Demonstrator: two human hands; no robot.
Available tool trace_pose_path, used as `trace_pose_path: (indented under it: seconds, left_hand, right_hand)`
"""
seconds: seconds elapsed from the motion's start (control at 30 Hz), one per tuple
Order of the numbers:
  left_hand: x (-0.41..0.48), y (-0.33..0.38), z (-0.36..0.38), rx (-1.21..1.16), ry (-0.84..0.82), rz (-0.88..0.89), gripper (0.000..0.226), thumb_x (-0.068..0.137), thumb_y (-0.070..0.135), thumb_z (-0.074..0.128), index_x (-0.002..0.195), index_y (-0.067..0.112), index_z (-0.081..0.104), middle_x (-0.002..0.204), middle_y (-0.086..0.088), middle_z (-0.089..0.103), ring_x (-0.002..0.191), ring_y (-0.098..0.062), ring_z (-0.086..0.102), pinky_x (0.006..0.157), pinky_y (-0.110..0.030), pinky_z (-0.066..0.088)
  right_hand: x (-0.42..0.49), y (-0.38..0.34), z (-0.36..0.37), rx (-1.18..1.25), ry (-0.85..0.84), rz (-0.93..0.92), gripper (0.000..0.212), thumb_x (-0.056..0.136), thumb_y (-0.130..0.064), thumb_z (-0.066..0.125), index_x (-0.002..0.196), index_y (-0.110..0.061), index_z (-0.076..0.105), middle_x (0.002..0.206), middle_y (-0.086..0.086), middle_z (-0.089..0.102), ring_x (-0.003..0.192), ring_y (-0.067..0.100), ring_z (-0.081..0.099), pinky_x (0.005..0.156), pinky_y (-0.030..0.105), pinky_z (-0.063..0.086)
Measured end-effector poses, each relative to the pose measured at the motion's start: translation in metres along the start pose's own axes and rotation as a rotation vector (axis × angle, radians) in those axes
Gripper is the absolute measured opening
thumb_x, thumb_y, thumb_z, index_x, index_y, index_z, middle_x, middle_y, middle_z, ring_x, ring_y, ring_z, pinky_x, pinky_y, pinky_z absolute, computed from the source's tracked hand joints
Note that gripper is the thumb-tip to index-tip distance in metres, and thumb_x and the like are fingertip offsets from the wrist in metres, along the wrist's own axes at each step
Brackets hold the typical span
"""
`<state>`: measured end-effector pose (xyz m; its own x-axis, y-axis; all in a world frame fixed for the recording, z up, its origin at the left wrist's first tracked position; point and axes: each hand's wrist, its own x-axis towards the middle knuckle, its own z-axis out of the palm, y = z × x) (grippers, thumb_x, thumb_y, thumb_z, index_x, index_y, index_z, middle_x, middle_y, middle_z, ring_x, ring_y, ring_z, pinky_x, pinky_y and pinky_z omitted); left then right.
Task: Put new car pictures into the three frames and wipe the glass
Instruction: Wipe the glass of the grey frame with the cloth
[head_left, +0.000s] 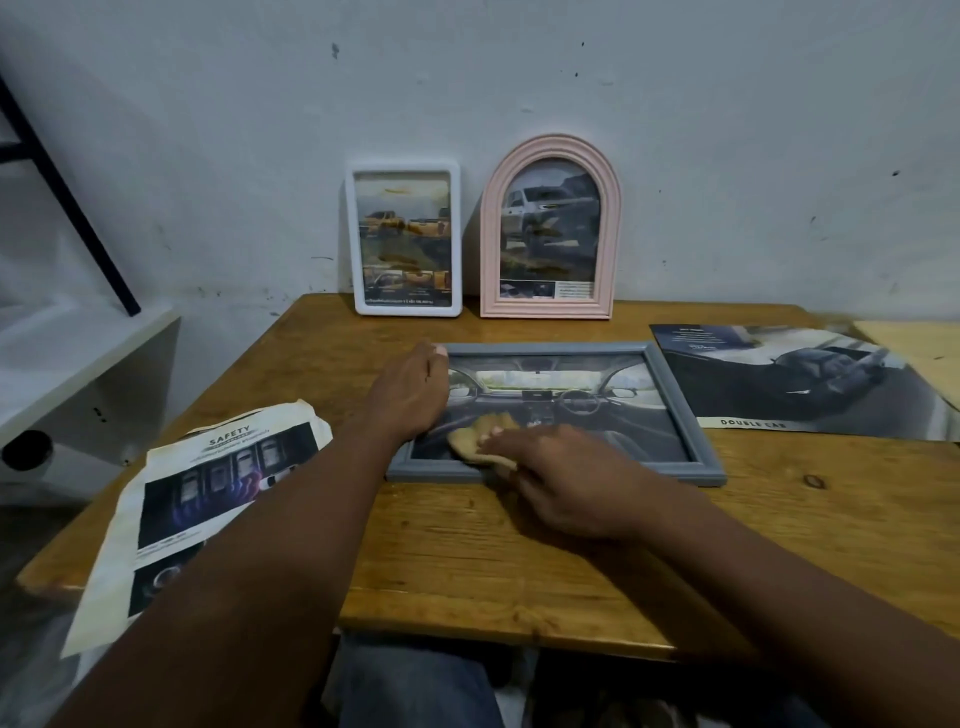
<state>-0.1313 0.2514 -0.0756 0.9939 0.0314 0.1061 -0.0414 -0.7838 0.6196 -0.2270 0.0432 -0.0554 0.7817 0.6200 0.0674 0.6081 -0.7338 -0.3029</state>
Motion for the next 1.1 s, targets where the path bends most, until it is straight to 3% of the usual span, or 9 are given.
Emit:
trace_pose_path:
  seconds: [0.23, 0.33, 0.47, 0.57, 0.67, 0.77, 0.9, 1.0, 1.1]
  left_hand:
    - [0.002, 0.001, 0.003, 0.18, -0.017, 0.066, 0.048, 0.108, 0.048, 0.023, 0.139, 0.02, 0.048, 0.135, -0.013, 0.059, 0.115, -0.027, 0.056, 0.092, -0.042, 0.043]
    - [0.005, 0.002, 0.003, 0.274, -0.044, 0.056, 0.057, 0.108, 0.051, 0.024, 0.152, 0.018, 0.038, 0.153, -0.013, 0.047, 0.136, -0.031, 0.047, 0.108, -0.047, 0.039]
    - [0.009, 0.013, 0.002, 0.47, -0.123, 0.09, 0.066, 0.107, 0.053, 0.022, 0.162, 0.017, 0.019, 0.166, -0.012, 0.027, 0.154, -0.03, 0.022, 0.124, -0.05, 0.015]
    - [0.01, 0.035, 0.01, 0.537, -0.125, 0.192, 0.069, 0.105, 0.057, 0.023, 0.162, 0.018, 0.015, 0.169, -0.01, 0.018, 0.157, -0.029, 0.007, 0.126, -0.052, 0.005]
    - [0.0, 0.069, 0.036, 0.49, -0.157, 0.331, 0.07, 0.104, 0.059, 0.027, 0.163, 0.022, 0.015, 0.17, -0.006, 0.013, 0.157, -0.026, 0.003, 0.126, -0.049, 0.004]
    - [-0.019, 0.1, 0.067, 0.432, -0.265, 0.419, 0.072, 0.103, 0.062, 0.027, 0.164, 0.027, 0.01, 0.172, -0.001, 0.006, 0.157, -0.023, -0.002, 0.126, -0.049, 0.002]
    - [-0.034, 0.107, 0.09, 0.425, -0.373, 0.395, 0.069, 0.103, 0.065, 0.019, 0.163, 0.033, 0.004, 0.171, 0.005, -0.006, 0.156, -0.019, -0.013, 0.126, -0.047, -0.006]
    - [-0.035, 0.103, 0.092, 0.403, -0.365, 0.383, 0.068, 0.103, 0.064, 0.017, 0.163, 0.034, 0.005, 0.171, 0.007, -0.004, 0.156, -0.015, -0.013, 0.126, -0.045, -0.007]
    - [-0.034, 0.103, 0.094, 0.41, -0.359, 0.383, 0.069, 0.103, 0.064, 0.017, 0.163, 0.033, 0.006, 0.171, 0.007, -0.003, 0.156, -0.016, -0.011, 0.126, -0.045, -0.006]
  right_hand:
    - [-0.085, 0.065, -0.032, -0.218, -0.035, 0.272, 0.047, 0.105, -0.034, 0.039, 0.151, -0.035, 0.035, 0.154, -0.006, 0.043, 0.146, 0.017, 0.03, 0.116, 0.034, 0.027]
    - [-0.098, 0.071, -0.037, -0.266, -0.003, 0.273, 0.041, 0.104, -0.036, 0.037, 0.144, -0.03, 0.047, 0.14, -0.004, 0.057, 0.132, 0.017, 0.047, 0.111, 0.036, 0.033]
    - [-0.082, 0.078, -0.055, 0.455, 0.34, 0.425, 0.028, 0.103, -0.025, 0.045, 0.09, -0.016, 0.068, 0.08, 0.001, 0.067, 0.072, 0.014, 0.061, 0.068, 0.038, 0.049]
    - [-0.057, 0.104, -0.088, 1.258, 0.611, 0.694, 0.018, 0.102, -0.014, 0.048, 0.099, -0.007, 0.064, 0.094, 0.011, 0.07, 0.08, 0.019, 0.067, 0.071, 0.037, 0.057]
    - [-0.03, 0.129, -0.116, 1.514, 0.519, 0.754, 0.028, 0.102, -0.008, 0.038, 0.105, 0.0, 0.065, 0.094, 0.012, 0.073, 0.079, 0.025, 0.071, 0.071, 0.04, 0.062]
    - [0.0, 0.149, -0.128, 1.185, 0.464, 0.737, 0.032, 0.096, 0.001, 0.039, 0.109, 0.011, 0.066, 0.095, 0.017, 0.059, 0.083, 0.029, 0.058, 0.093, 0.047, 0.052]
    - [0.021, 0.151, -0.115, 0.193, 0.307, 0.66, 0.029, 0.099, -0.016, 0.05, 0.121, -0.005, 0.066, 0.114, 0.014, 0.067, 0.1, 0.029, 0.063, 0.081, 0.032, 0.043]
    - [0.019, 0.154, -0.077, -0.076, 0.035, 0.574, 0.022, 0.095, -0.027, 0.054, 0.108, -0.013, 0.065, 0.111, 0.009, 0.065, 0.106, 0.03, 0.061, 0.079, 0.031, 0.043]
    - [0.021, 0.16, -0.065, -0.085, 0.061, 0.552, 0.044, 0.09, -0.061, 0.052, 0.104, -0.021, 0.064, 0.11, 0.004, 0.065, 0.101, 0.024, 0.06, 0.079, 0.036, 0.046]
